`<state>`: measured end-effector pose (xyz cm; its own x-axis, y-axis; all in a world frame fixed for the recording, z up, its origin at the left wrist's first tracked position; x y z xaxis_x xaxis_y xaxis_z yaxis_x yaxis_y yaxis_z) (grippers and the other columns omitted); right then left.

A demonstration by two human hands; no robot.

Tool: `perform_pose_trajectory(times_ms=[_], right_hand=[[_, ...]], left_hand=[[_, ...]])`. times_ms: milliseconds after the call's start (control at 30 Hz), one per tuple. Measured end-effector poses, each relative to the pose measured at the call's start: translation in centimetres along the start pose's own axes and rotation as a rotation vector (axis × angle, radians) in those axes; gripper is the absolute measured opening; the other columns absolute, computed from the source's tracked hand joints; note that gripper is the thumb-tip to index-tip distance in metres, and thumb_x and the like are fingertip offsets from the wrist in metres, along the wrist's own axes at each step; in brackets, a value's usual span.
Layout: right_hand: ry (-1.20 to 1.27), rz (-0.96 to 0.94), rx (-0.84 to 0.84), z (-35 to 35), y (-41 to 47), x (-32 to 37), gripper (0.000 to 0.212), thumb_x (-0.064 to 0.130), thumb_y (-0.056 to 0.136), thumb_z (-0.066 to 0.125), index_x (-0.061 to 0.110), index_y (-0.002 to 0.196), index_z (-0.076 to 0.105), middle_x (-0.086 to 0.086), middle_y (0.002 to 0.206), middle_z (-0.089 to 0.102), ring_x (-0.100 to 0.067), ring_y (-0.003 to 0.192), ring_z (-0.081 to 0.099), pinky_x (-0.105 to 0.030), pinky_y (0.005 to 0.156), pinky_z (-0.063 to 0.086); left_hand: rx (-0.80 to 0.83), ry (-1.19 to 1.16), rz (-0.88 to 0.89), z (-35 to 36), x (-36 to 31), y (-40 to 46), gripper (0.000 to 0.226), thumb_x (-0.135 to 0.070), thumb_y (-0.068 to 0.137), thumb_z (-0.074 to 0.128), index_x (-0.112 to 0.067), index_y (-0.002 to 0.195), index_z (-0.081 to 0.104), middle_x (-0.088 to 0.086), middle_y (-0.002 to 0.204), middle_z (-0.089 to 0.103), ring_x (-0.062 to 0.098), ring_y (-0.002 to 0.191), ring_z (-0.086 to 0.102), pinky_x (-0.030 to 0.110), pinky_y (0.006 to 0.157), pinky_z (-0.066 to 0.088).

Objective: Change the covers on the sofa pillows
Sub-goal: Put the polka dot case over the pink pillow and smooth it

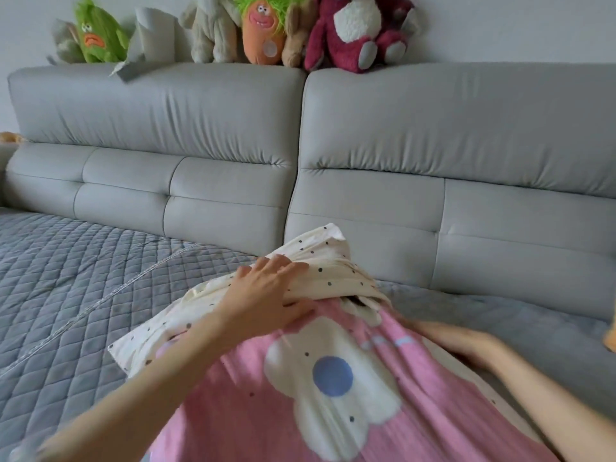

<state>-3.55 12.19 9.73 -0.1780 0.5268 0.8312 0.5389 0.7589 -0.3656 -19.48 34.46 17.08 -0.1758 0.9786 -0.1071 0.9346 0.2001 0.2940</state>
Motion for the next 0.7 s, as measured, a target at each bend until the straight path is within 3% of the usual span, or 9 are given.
perform_pose_trajectory(times_ms=[100,233,267,333,433,533,600,633,700], right_hand=[[0.157,-0.005,0.035,1.0,-4.5,-0.5,0.067,0.075,0.068,0.060,0.035,0.122,0.059,0.007,0.126,0.062,-0.011,0.114,0.059,-0.028,0.098,0.044],[0.181,-0.202,-0.038,3.3,-8.4,2.6,0.040,0.039,0.071,0.071,0.025,0.107,0.062,0.005,0.104,0.070,-0.002,0.087,0.067,-0.019,0.077,0.048],[0.152,-0.252,-0.040,4.1,-8.8,3.7,0.029,0.028,0.080,0.067,0.025,0.108,0.060,0.005,0.106,0.067,0.002,0.085,0.065,-0.014,0.074,0.046],[0.052,-0.303,-0.105,5.2,-9.0,5.0,0.038,0.012,0.091,0.058,0.025,0.127,0.049,0.005,0.126,0.054,0.006,0.098,0.057,-0.005,0.074,0.042],[-0.193,-0.319,-0.259,5.5,-8.5,5.6,0.045,0.013,0.095,0.046,0.020,0.138,0.039,0.005,0.137,0.041,-0.009,0.126,0.039,-0.006,0.088,0.033],[-0.223,-0.255,-0.362,4.7,-9.3,3.8,0.037,0.018,0.099,0.037,0.018,0.136,0.036,0.001,0.132,0.044,-0.011,0.127,0.038,-0.002,0.082,0.026],[-0.111,-0.251,-0.367,4.4,-10.1,1.7,0.026,0.032,0.098,0.044,0.028,0.123,0.050,0.011,0.123,0.053,-0.004,0.115,0.050,-0.001,0.086,0.034],[-0.089,-0.230,-0.391,4.2,-10.5,0.7,0.024,0.042,0.095,0.045,0.032,0.114,0.057,0.014,0.114,0.060,-0.002,0.106,0.056,-0.008,0.086,0.041],[-0.252,-0.113,-0.516,3.3,-11.5,-0.5,0.035,0.056,0.090,0.044,0.029,0.091,0.066,0.011,0.089,0.068,-0.008,0.085,0.063,-0.022,0.069,0.046]], left_hand=[[-0.021,0.119,-0.082,1.4,-1.6,2.4,0.059,-0.065,0.086,0.036,-0.033,0.136,0.035,-0.003,0.135,0.044,0.023,0.123,0.043,0.039,0.095,0.038],[-0.113,-0.014,-0.039,0.3,-4.9,5.0,0.031,-0.040,0.097,0.037,-0.017,0.102,0.056,0.006,0.110,0.061,0.031,0.101,0.058,0.040,0.079,0.045],[-0.140,-0.059,0.009,-0.7,-6.6,5.3,0.028,-0.038,0.096,0.039,-0.015,0.097,0.056,0.007,0.107,0.063,0.032,0.098,0.058,0.041,0.076,0.046],[-0.162,-0.209,0.138,-3.0,-11.0,4.9,0.024,-0.032,0.092,0.040,-0.014,0.091,0.055,0.007,0.099,0.064,0.033,0.094,0.058,0.041,0.074,0.046],[-0.077,-0.376,0.389,-5.1,-18.4,1.9,0.028,-0.024,0.079,0.037,-0.014,0.095,0.058,0.000,0.088,0.064,0.024,0.084,0.058,0.036,0.070,0.045],[-0.030,-0.301,0.454,-3.7,-19.4,-1.1,0.029,-0.023,0.077,0.040,-0.018,0.098,0.059,-0.004,0.093,0.059,0.020,0.085,0.057,0.036,0.069,0.046],[-0.113,-0.096,0.387,-1.8,-16.3,-2.6,0.033,-0.029,0.075,0.041,-0.025,0.103,0.059,-0.004,0.094,0.059,0.019,0.085,0.059,0.034,0.068,0.050],[-0.155,-0.005,0.344,-1.0,-14.4,-3.6,0.033,-0.033,0.074,0.041,-0.028,0.103,0.057,-0.005,0.090,0.059,0.019,0.080,0.061,0.031,0.065,0.050],[-0.248,0.100,0.219,-0.1,-10.5,-5.7,0.036,-0.037,0.069,0.041,-0.032,0.104,0.051,-0.006,0.085,0.057,0.019,0.075,0.058,0.029,0.065,0.046]])
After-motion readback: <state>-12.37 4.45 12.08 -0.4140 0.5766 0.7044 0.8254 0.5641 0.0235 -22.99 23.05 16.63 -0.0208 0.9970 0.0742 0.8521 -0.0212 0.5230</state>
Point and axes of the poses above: each hand's wrist, its own y-axis towards the middle knuckle, its own z-axis out of the palm, x = y × z, the point moved 4 cm from there along y, towards the middle knuckle
